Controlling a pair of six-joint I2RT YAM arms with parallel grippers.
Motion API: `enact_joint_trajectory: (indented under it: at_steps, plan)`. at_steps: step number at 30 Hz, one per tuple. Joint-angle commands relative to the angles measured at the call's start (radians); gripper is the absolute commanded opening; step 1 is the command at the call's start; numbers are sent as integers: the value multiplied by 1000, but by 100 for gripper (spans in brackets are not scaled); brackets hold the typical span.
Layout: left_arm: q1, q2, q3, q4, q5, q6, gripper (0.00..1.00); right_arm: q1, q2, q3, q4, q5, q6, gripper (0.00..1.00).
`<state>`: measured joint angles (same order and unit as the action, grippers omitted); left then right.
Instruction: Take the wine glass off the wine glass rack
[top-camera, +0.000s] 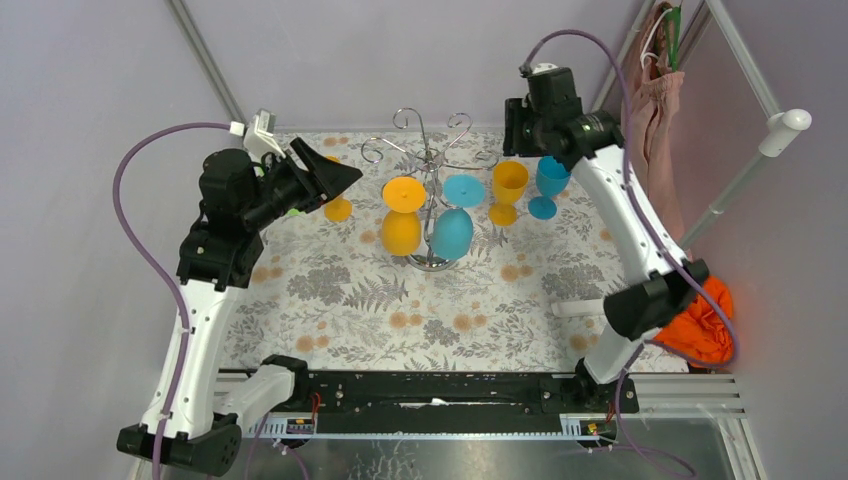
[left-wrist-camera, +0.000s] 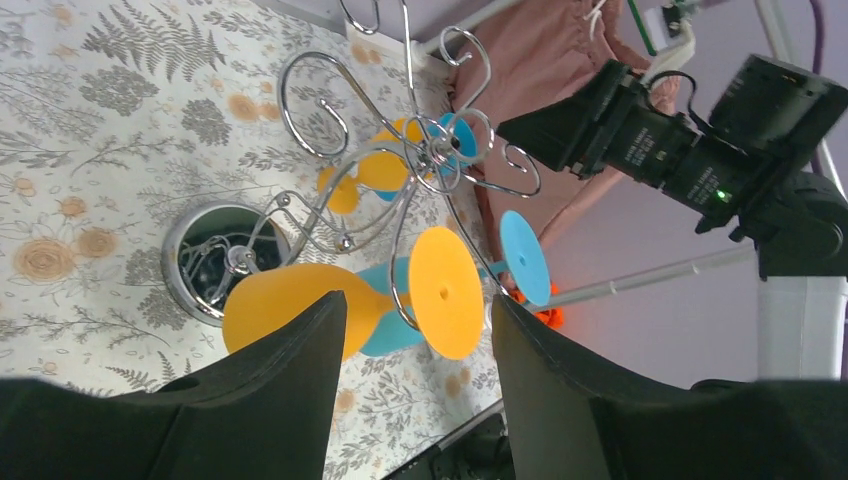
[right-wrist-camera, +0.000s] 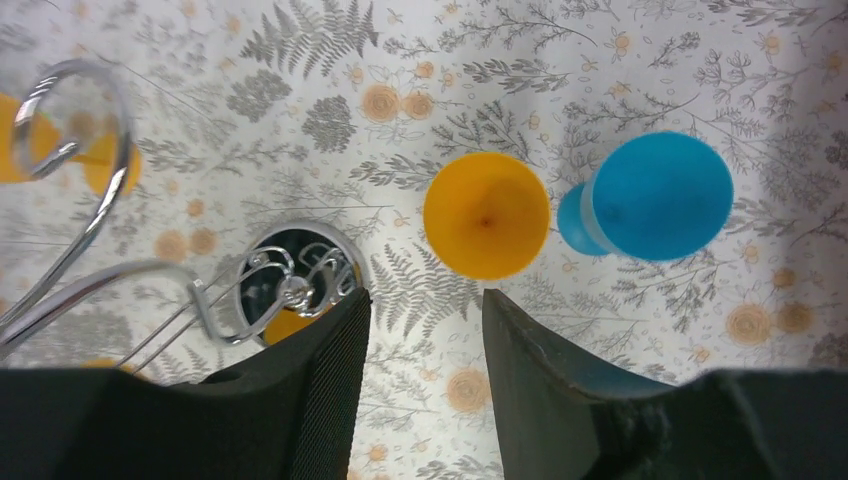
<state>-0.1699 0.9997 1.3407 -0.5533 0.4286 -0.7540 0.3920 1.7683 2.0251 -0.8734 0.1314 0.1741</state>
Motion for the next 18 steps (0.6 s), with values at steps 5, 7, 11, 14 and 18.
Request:
enact_joint_trajectory:
  at_steps: [5, 7, 11, 14, 18]
  plan:
    - [-6, -33, -45, 117, 74, -48, 63, 11, -419, -361, 281, -195, 195, 48]
    - [-6, -31, -41, 124, 68, -44, 63, 11, -484, -426, 311, -259, 223, 49]
    - [-6, -26, -20, 124, 29, -18, 64, 10, -628, -612, 482, -444, 337, 50]
    - [-6, -16, -14, 126, 28, -16, 64, 11, -685, -730, 602, -595, 442, 52]
    - [-5, -13, -28, 138, 35, -23, 64, 11, -707, -802, 679, -669, 499, 53]
